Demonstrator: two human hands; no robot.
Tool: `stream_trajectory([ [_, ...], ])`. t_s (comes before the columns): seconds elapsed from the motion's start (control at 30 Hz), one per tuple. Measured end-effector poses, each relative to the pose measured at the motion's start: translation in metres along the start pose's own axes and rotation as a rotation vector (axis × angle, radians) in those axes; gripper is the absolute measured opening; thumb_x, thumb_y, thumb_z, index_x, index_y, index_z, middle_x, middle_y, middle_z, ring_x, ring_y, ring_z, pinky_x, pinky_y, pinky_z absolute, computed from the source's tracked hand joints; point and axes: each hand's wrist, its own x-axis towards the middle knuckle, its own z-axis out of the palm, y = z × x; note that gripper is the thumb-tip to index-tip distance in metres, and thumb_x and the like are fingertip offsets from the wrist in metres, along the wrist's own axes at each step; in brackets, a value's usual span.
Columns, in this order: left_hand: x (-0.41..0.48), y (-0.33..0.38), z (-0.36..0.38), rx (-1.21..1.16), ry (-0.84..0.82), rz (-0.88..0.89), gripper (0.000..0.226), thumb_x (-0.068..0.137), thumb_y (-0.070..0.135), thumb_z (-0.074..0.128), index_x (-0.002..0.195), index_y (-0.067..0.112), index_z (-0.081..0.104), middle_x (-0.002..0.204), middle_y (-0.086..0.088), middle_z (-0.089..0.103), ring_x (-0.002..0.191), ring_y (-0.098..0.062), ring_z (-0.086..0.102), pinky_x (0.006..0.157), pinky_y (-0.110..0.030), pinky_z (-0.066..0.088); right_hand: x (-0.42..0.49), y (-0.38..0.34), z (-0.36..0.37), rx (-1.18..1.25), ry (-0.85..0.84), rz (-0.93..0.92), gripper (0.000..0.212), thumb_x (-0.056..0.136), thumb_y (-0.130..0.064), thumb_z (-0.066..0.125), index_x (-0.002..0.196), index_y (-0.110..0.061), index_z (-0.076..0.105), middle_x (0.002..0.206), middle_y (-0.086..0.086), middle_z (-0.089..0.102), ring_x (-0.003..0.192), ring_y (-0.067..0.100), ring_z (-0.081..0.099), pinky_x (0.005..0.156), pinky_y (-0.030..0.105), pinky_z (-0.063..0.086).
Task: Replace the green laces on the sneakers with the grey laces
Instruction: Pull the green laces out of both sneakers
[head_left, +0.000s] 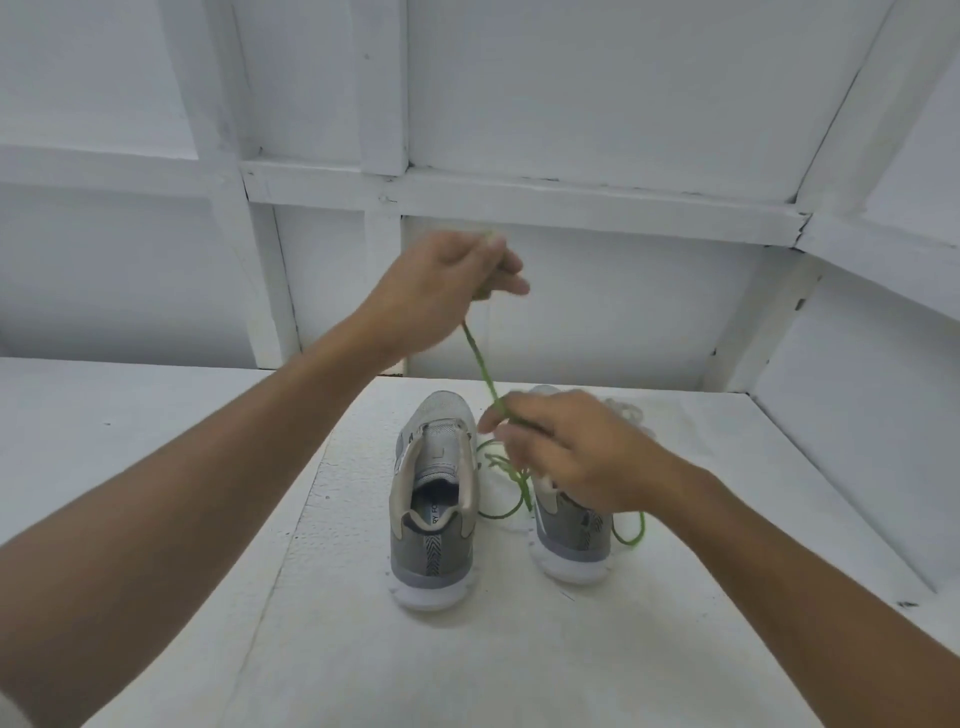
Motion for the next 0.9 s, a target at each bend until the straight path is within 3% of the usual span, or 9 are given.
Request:
stream_trajectory([
  [0.1,-0.013,-0.006,0.000,0.237,-0.311,-0.129,0.043,0.104,0.032,0.037,0.098,0.004,0.069,0.091,-0.006,0.074,0.084,-0.010,0.069,0.084,-0.029,0.054,0.004,0.003,-0.037,0.032,0.332,-0.073,0.011,0.096,-0.019,0.054,0.092,-0.021,0.064,0.067,-0.008,0.062,0.056,0.006,0.052,0.055,0.020,0.043],
  [0.23,-0.021,0.009,0.010,-0.271,-0.631,-0.214,0.042,0.100,0.032,0.035,0.092,0.001,0.062,0.076,-0.011,0.068,0.077,-0.026,0.066,0.075,-0.029,0.054,0.014,0.013,-0.045,0.102,0.544,-0.013,0.019,0.098,-0.028,0.052,0.089,-0.020,0.066,0.065,-0.004,0.059,0.057,0.008,0.051,0.055,0.025,0.041],
  [0.37,-0.005,0.022,0.014,-0.591,-0.338,-0.167,0.039,0.105,0.024,0.031,0.094,0.001,0.060,0.077,-0.009,0.070,0.082,-0.028,0.068,0.080,-0.034,0.055,0.008,0.008,-0.001,0.052,0.219,0.124,0.022,0.101,-0.037,0.041,0.097,-0.033,0.062,0.065,-0.009,0.059,0.062,0.011,0.057,0.060,0.033,0.046],
  [0.47,0.003,0.009,0.012,-0.032,-0.087,0.001,0.037,0.105,0.029,0.037,0.103,0.004,0.064,0.095,-0.006,0.074,0.095,-0.029,0.068,0.093,-0.038,0.053,-0.002,-0.004,-0.002,-0.045,0.008,0.059,0.024,0.102,-0.024,0.044,0.118,-0.026,0.060,0.074,-0.008,0.065,0.068,0.018,0.062,0.063,0.034,0.052],
  [0.57,-0.007,-0.005,0.012,0.371,-0.290,-0.015,0.038,0.105,0.033,0.038,0.097,0.011,0.067,0.086,0.004,0.072,0.090,-0.021,0.066,0.085,-0.032,0.053,-0.004,-0.007,-0.039,-0.027,0.206,-0.014,0.015,0.098,-0.021,0.053,0.095,-0.017,0.067,0.069,-0.003,0.065,0.057,0.016,0.056,0.057,0.027,0.046],
  [0.67,-0.020,0.000,0.019,-0.050,-0.568,-0.155,0.048,0.105,0.033,0.030,0.096,0.001,0.064,0.081,-0.012,0.070,0.082,-0.028,0.066,0.083,-0.037,0.052,0.001,0.005,-0.063,0.055,0.491,0.001,0.014,0.095,-0.019,0.059,0.082,-0.020,0.064,0.064,-0.006,0.061,0.052,0.011,0.051,0.052,0.025,0.043],
  [0.73,-0.020,0.010,0.023,-0.387,-0.586,-0.153,0.048,0.105,0.033,0.025,0.092,0.002,0.060,0.070,-0.009,0.064,0.074,-0.026,0.063,0.077,-0.036,0.050,0.006,0.012,-0.051,0.136,0.520,0.047,0.019,0.098,-0.022,0.054,0.081,-0.023,0.064,0.063,-0.003,0.060,0.049,0.008,0.048,0.048,0.022,0.039],
  [0.83,-0.007,0.021,0.026,-0.631,-0.388,-0.115,0.044,0.105,0.030,0.028,0.094,0.001,0.059,0.073,-0.009,0.068,0.079,-0.027,0.066,0.080,-0.041,0.049,0.001,0.008,-0.013,0.145,0.265,0.173,0.020,0.102,-0.021,0.044,0.096,-0.025,0.063,0.060,-0.007,0.057,0.046,0.005,0.045,0.047,0.020,0.037],
  [0.9,0.002,0.015,0.024,-0.376,-0.167,-0.031,0.042,0.106,0.029,0.032,0.099,0.000,0.061,0.086,-0.011,0.072,0.088,-0.027,0.066,0.090,-0.043,0.051,-0.006,-0.004,-0.002,0.067,0.062,0.144,0.019,0.101,-0.023,0.046,0.108,-0.029,0.062,0.066,-0.007,0.061,0.049,0.017,0.051,0.047,0.028,0.043],
])
